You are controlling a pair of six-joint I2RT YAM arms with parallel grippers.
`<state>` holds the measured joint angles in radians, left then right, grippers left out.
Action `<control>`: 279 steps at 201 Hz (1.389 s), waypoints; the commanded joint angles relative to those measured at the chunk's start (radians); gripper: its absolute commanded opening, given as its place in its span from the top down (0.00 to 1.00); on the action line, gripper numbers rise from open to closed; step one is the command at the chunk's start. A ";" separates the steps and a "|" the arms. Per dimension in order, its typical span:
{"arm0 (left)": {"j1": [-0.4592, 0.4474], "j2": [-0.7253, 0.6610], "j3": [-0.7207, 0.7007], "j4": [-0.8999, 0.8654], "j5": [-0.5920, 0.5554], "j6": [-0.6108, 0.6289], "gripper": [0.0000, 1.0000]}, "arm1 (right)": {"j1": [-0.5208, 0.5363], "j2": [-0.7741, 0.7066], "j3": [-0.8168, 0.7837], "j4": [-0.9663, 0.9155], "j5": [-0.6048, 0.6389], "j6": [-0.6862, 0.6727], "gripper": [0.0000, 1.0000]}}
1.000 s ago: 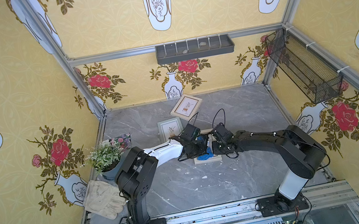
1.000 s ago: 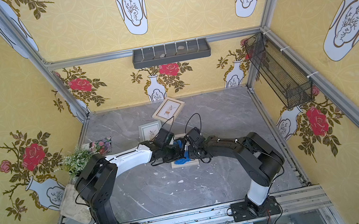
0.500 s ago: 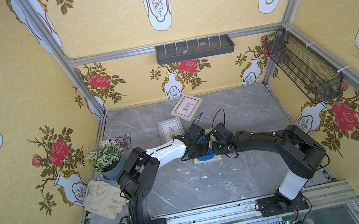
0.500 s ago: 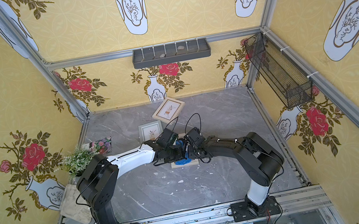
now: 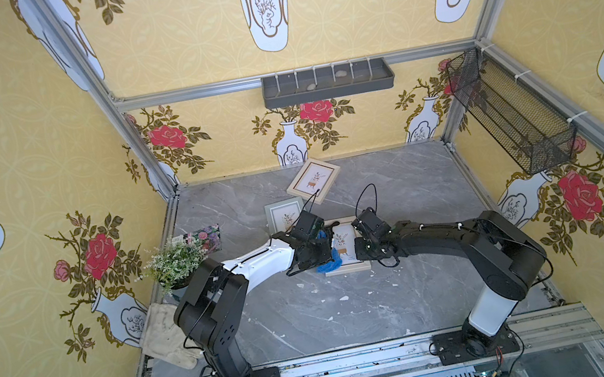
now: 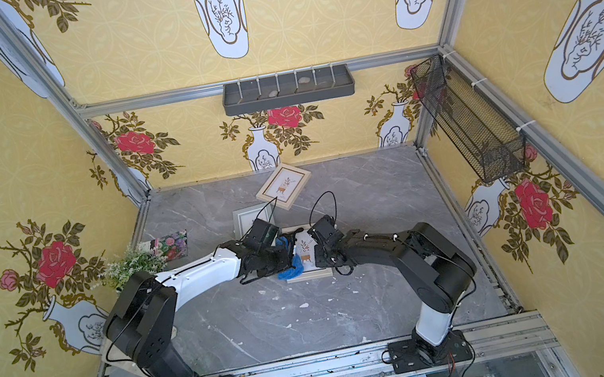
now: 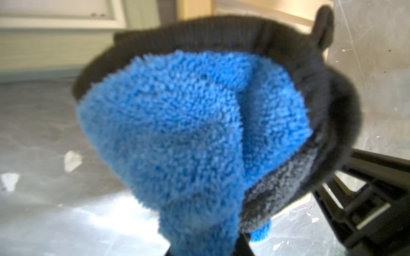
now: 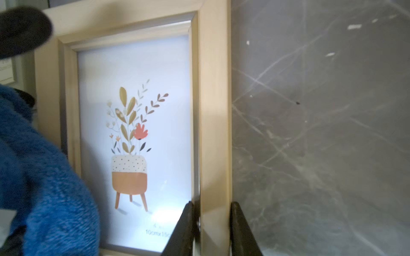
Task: Wipe the picture frame with a cloth
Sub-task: Wipe the dirt from the picture frame.
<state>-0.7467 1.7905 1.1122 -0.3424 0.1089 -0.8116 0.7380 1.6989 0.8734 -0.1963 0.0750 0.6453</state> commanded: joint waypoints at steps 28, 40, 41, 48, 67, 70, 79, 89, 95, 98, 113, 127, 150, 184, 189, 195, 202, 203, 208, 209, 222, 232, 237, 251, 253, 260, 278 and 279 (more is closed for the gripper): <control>-0.033 0.164 0.192 -0.048 0.029 0.014 1.00 | -0.002 0.001 -0.018 -0.154 0.031 0.004 0.89; 0.000 0.161 0.177 -0.055 0.010 0.028 1.00 | -0.002 -0.002 -0.020 -0.155 0.033 0.002 0.89; 0.004 0.160 0.173 -0.054 0.011 0.028 1.00 | -0.003 -0.001 -0.021 -0.155 0.034 0.002 0.89; 0.031 0.145 0.142 -0.043 0.009 0.035 1.00 | -0.003 -0.002 -0.025 -0.156 0.035 0.003 0.89; 0.094 0.087 0.067 -0.062 -0.040 0.064 1.00 | -0.002 -0.004 -0.029 -0.155 0.037 0.003 0.89; 0.101 0.075 0.056 -0.063 -0.046 0.067 1.00 | -0.002 -0.005 -0.029 -0.154 0.037 0.004 0.89; 0.114 0.047 0.024 -0.060 -0.054 0.071 1.00 | -0.002 -0.007 -0.031 -0.152 0.039 0.005 0.89; 0.118 0.030 0.000 -0.048 -0.033 0.067 1.00 | -0.002 -0.006 -0.031 -0.153 0.039 0.002 0.89; 0.116 0.031 -0.001 -0.037 -0.013 0.061 1.00 | -0.003 -0.005 -0.030 -0.153 0.039 0.002 0.89; 0.113 0.034 0.000 -0.030 0.001 0.058 1.00 | -0.003 -0.005 -0.030 -0.153 0.039 0.000 0.89; 0.078 0.074 0.058 -0.025 0.028 0.053 1.00 | -0.003 -0.001 -0.028 -0.154 0.039 -0.002 0.89; 0.051 0.138 0.151 -0.041 0.032 0.054 1.00 | 0.001 -0.002 -0.028 -0.156 0.037 -0.001 0.89; 0.050 0.247 0.292 -0.067 0.039 0.054 1.00 | 0.009 -0.013 -0.032 -0.157 0.038 0.003 0.89; 0.111 0.292 0.366 -0.122 -0.039 0.097 1.00 | 0.017 -0.025 -0.040 -0.164 0.048 0.010 0.89; 0.125 0.286 0.360 -0.125 -0.050 0.104 1.00 | 0.018 -0.027 -0.044 -0.164 0.049 0.012 0.89; 0.139 0.278 0.351 -0.126 -0.063 0.110 1.00 | 0.017 -0.030 -0.046 -0.163 0.050 0.014 0.89; 0.153 0.271 0.345 -0.125 -0.071 0.117 1.00 | 0.017 -0.030 -0.050 -0.161 0.050 0.014 0.89; 0.154 0.270 0.344 -0.124 -0.071 0.118 1.00 | 0.017 -0.030 -0.050 -0.161 0.051 0.015 0.89; 0.160 0.267 0.345 -0.124 -0.072 0.121 1.00 | 0.017 -0.031 -0.052 -0.160 0.051 0.015 0.89; 0.161 0.267 0.345 -0.124 -0.072 0.121 1.00 | 0.018 -0.031 -0.052 -0.160 0.051 0.015 0.89; 0.162 0.276 0.370 -0.123 -0.061 0.121 1.00 | 0.018 -0.028 -0.051 -0.156 0.048 0.015 0.89; 0.151 0.295 0.405 -0.124 -0.045 0.121 1.00 | 0.017 -0.025 -0.049 -0.153 0.045 0.014 0.89; 0.144 0.308 0.430 -0.129 -0.043 0.121 1.00 | 0.018 -0.022 -0.047 -0.153 0.043 0.014 0.89; 0.135 0.362 0.508 -0.153 -0.036 0.121 1.00 | 0.019 -0.016 -0.041 -0.155 0.043 0.011 0.89; 0.135 0.368 0.517 -0.156 -0.033 0.121 1.00 | 0.019 -0.016 -0.040 -0.156 0.043 0.011 0.89; 0.135 0.394 0.547 -0.165 -0.029 0.121 1.00 | 0.021 -0.017 -0.037 -0.157 0.045 0.012 0.89; 0.135 0.425 0.584 -0.173 -0.046 0.152 1.00 | 0.020 -0.021 -0.042 -0.159 0.047 0.014 0.89; 0.135 0.426 0.584 -0.173 -0.047 0.153 1.00 | 0.020 -0.021 -0.042 -0.159 0.046 0.016 0.89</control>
<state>-0.6155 2.1765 1.6623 -0.4644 0.0887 -0.7013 0.7578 1.6684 0.8429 -0.2031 0.1154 0.6571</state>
